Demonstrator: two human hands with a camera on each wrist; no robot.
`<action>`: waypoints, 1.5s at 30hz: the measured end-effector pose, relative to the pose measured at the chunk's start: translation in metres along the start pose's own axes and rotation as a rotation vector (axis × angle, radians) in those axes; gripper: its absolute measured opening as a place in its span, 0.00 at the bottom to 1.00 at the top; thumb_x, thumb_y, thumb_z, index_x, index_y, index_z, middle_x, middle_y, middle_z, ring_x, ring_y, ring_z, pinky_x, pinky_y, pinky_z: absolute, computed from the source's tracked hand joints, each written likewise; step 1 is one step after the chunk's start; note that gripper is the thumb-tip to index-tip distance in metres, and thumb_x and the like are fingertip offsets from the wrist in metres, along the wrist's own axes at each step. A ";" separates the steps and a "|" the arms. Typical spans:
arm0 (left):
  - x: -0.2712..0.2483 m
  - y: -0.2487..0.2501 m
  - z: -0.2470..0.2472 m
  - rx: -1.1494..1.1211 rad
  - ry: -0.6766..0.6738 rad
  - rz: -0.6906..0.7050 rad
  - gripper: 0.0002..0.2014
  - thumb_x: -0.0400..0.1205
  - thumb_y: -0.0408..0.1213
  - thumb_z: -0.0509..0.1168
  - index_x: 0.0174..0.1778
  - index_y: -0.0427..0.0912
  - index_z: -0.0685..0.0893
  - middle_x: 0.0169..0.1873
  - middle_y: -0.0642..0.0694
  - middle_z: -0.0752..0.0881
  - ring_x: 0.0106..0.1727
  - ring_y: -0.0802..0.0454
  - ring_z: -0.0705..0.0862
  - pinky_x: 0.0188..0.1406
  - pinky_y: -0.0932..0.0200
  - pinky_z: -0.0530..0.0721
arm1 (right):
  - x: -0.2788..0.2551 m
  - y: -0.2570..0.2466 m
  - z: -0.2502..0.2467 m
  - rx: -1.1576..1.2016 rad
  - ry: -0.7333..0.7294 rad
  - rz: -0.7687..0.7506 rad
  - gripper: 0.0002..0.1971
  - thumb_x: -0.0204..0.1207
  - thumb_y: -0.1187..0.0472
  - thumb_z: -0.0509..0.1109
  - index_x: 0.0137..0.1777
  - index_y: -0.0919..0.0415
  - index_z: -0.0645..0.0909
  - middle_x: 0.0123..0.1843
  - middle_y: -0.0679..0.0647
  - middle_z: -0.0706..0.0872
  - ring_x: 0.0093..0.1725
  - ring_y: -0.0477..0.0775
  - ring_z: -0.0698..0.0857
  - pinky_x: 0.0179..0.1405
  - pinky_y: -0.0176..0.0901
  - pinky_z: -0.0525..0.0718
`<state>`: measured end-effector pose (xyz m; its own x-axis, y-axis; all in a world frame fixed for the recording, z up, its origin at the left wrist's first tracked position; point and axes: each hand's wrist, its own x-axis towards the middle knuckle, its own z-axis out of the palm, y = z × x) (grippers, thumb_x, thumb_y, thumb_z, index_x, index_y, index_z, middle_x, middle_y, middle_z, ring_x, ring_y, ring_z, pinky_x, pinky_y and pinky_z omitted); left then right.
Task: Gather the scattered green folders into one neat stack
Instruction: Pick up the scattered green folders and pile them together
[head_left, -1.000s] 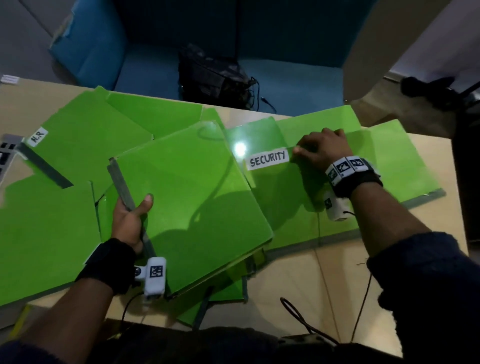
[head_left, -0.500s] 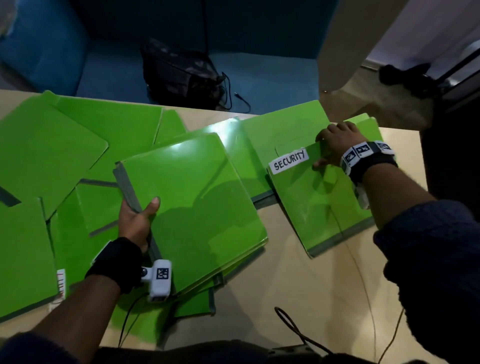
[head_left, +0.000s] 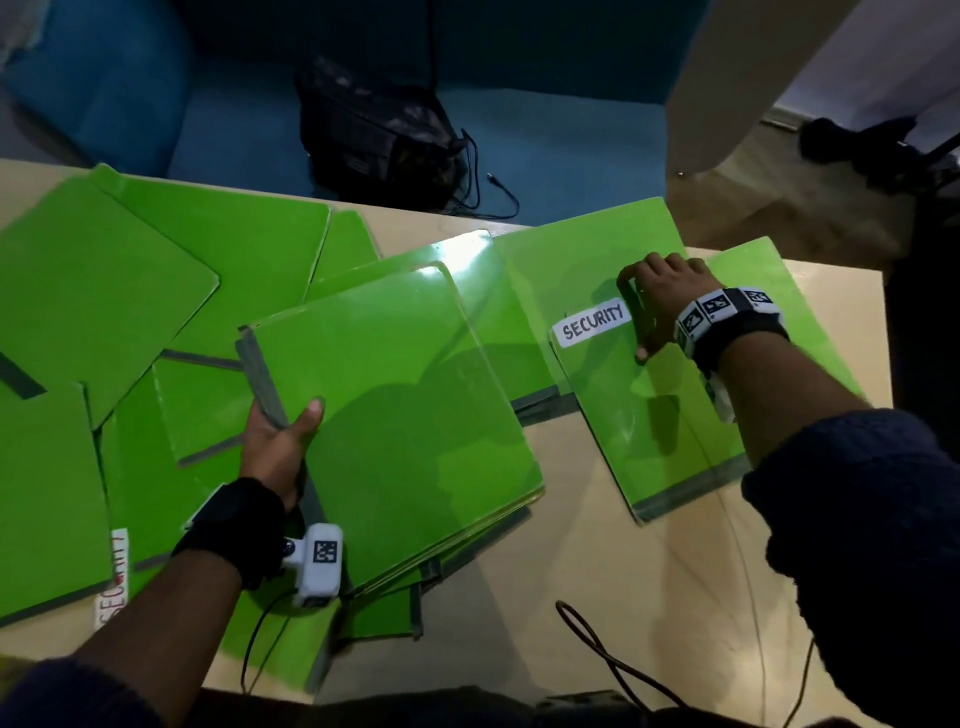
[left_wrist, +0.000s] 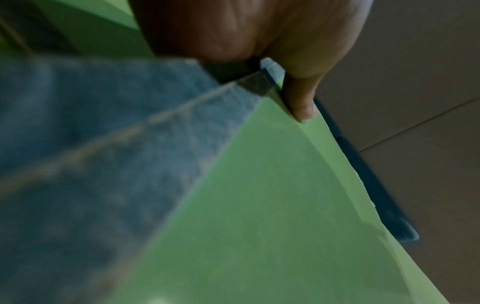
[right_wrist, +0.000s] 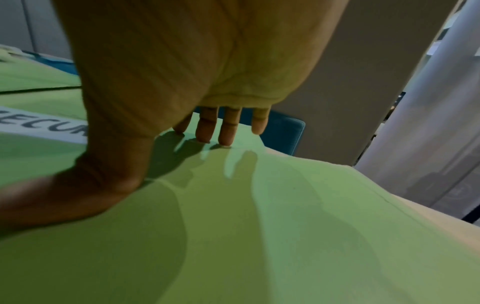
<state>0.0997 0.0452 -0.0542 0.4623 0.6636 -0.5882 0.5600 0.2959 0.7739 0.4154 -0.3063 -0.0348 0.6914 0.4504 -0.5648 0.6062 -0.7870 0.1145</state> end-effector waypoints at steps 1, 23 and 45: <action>0.000 0.000 -0.001 0.007 0.002 0.002 0.37 0.80 0.38 0.71 0.82 0.44 0.60 0.73 0.33 0.74 0.73 0.33 0.72 0.73 0.29 0.69 | -0.001 -0.002 0.001 -0.035 -0.004 0.000 0.59 0.44 0.34 0.86 0.76 0.52 0.65 0.71 0.56 0.73 0.74 0.64 0.71 0.77 0.65 0.65; -0.029 0.016 -0.027 -0.121 0.023 0.104 0.38 0.80 0.34 0.71 0.84 0.46 0.59 0.78 0.42 0.71 0.76 0.39 0.70 0.77 0.38 0.68 | -0.125 -0.009 -0.111 0.902 0.125 -0.123 0.38 0.49 0.38 0.87 0.60 0.53 0.83 0.54 0.46 0.91 0.47 0.32 0.88 0.54 0.33 0.85; -0.028 0.008 -0.094 -0.118 0.086 0.176 0.17 0.80 0.42 0.70 0.51 0.40 0.68 0.32 0.48 0.67 0.37 0.49 0.70 0.34 0.56 0.74 | -0.022 -0.317 -0.053 0.937 0.252 0.029 0.33 0.75 0.41 0.72 0.77 0.55 0.75 0.66 0.57 0.86 0.62 0.62 0.85 0.60 0.49 0.84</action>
<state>0.0266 0.0934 -0.0098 0.4823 0.7667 -0.4237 0.3894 0.2456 0.8877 0.2289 -0.0440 -0.0152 0.8311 0.4169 -0.3681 0.1038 -0.7666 -0.6337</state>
